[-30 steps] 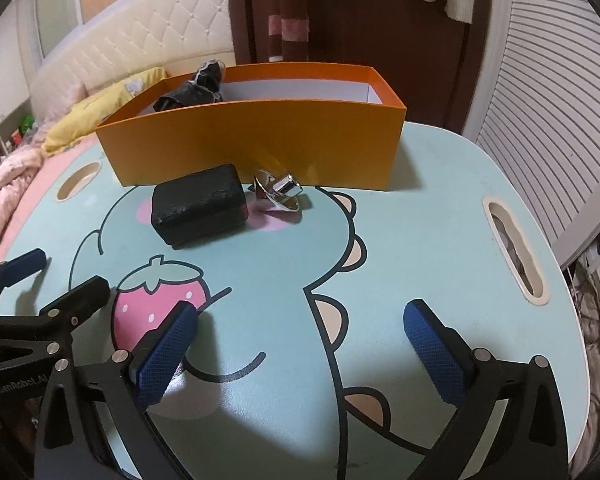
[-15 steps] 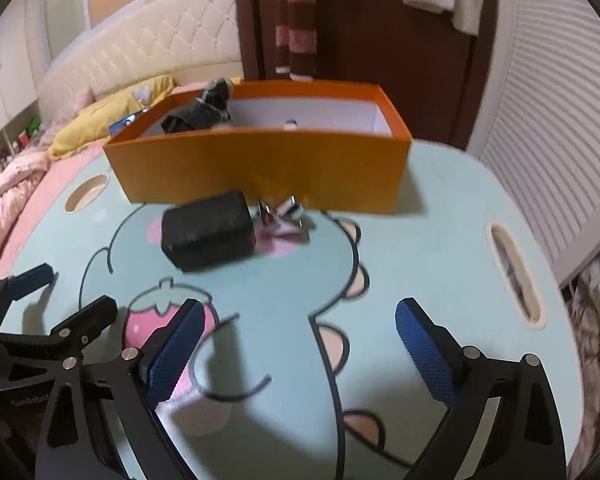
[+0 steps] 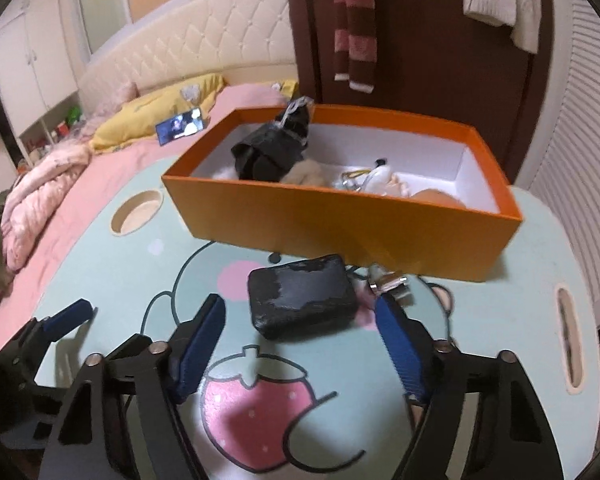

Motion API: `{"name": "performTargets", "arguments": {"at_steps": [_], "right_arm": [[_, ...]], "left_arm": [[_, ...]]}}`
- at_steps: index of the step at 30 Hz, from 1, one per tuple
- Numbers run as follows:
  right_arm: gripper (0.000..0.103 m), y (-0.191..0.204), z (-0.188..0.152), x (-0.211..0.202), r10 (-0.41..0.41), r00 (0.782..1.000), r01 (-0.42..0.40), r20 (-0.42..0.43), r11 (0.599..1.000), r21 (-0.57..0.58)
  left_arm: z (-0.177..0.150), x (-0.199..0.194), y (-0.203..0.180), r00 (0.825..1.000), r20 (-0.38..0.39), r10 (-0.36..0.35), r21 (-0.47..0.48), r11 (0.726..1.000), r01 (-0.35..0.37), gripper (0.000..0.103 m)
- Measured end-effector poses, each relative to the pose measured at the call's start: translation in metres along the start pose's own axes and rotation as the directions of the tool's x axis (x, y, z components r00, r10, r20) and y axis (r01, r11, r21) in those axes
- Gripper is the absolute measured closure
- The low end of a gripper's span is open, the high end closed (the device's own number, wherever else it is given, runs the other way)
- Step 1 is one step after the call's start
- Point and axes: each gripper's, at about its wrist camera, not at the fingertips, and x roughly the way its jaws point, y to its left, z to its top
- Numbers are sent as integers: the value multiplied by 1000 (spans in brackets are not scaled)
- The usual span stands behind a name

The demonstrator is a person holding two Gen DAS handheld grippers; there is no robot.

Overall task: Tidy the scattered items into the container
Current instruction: 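Grasp the black rectangular pouch with the right gripper and lift it, then grasp the silver metal clip with the left gripper while the right holds the pouch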

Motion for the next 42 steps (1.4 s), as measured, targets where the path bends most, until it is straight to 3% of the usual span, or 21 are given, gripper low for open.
{"name": "performTargets", "arguments": {"at_steps": [4,6,11,22,25,28,32,35,39,42], "right_arm": [[32,2,1,14,-10,999,9,-34,1000,-7],[40,4,3,22,-19,998,17,-53,999,-28],[41,8,4,26,-9,999,7,-45,999,-46],[41,-9,-6,-38,134,985,-133,109,991,-14],[41,-26,-12,-55,104,985,-108,138,994,15],[41,-44,-20,-64,-3,987,-7,163,998,58],[41,-72,-30,-61,-83,987,66,140,991,120],[41,-88,-38,-59,-110,986,88,128,983,163],[41,-98,-44,-57,-107,987,83,122,979,185],[41,-104,-47,-57,-111,985,84,129,976,201]], "left_arm": [[0,1,1,1000,2,-4,-1,1000,4,1],[-1,-1,2,1000,6,-11,-8,1000,11,1],[-1,-2,9,999,22,-29,-39,999,30,0],[0,-3,10,998,25,-60,-52,997,61,1],[1,-2,7,999,10,-49,-39,998,49,1],[1,0,3,999,-4,-49,-18,999,49,1],[3,2,-7,998,-36,-49,18,999,49,1],[6,2,-23,993,-54,-104,39,994,106,2],[16,7,-64,989,-63,-131,174,975,140,11],[22,15,-88,980,-90,-175,215,958,191,14]]}}
